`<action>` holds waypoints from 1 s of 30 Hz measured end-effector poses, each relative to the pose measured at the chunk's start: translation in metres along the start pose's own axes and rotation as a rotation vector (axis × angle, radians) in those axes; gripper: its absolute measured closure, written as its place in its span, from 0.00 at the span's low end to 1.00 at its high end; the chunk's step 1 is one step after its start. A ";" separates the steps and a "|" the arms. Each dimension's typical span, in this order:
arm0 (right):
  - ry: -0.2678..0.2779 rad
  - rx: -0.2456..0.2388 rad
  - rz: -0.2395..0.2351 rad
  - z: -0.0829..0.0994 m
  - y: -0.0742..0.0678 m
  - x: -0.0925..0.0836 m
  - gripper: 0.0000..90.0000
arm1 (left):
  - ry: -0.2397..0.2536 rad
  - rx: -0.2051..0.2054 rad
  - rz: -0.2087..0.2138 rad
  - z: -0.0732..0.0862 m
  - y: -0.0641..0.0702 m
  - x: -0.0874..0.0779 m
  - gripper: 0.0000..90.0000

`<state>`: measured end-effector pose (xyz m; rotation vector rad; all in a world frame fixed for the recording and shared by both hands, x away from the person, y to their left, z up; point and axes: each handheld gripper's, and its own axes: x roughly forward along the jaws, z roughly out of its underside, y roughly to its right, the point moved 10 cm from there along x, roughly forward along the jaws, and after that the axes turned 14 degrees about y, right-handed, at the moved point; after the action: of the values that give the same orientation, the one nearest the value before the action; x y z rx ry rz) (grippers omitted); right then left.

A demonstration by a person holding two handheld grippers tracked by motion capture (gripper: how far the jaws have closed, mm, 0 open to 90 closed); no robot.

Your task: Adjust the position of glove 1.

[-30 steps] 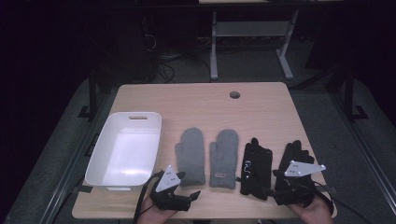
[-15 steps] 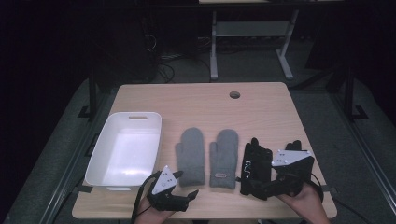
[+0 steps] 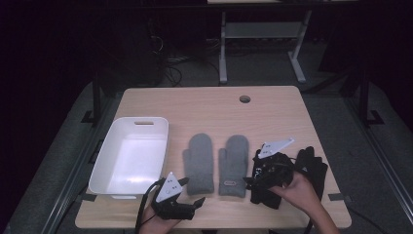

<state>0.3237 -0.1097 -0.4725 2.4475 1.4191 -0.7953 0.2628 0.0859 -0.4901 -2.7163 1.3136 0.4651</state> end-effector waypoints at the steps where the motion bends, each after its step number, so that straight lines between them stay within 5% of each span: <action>1: -0.026 -0.016 -0.006 -0.004 0.001 0.008 0.23 | -0.005 -0.001 0.007 0.001 0.001 0.001 0.21; 14: -0.128 -0.057 -0.025 -0.013 0.015 0.045 0.27 | 0.005 0.003 0.008 -0.001 0.002 0.000 0.21; 22: -0.222 -0.053 0.005 0.000 0.034 0.067 0.36 | 0.000 0.004 0.014 0.001 0.003 0.001 0.21; 30: -0.302 -0.058 0.017 0.016 0.037 0.076 0.47 | 0.006 -0.002 0.010 0.000 0.001 0.000 0.21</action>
<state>0.3799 -0.0795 -0.5308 2.1805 1.2881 -1.0515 0.2624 0.0852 -0.4896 -2.7157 1.3298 0.4602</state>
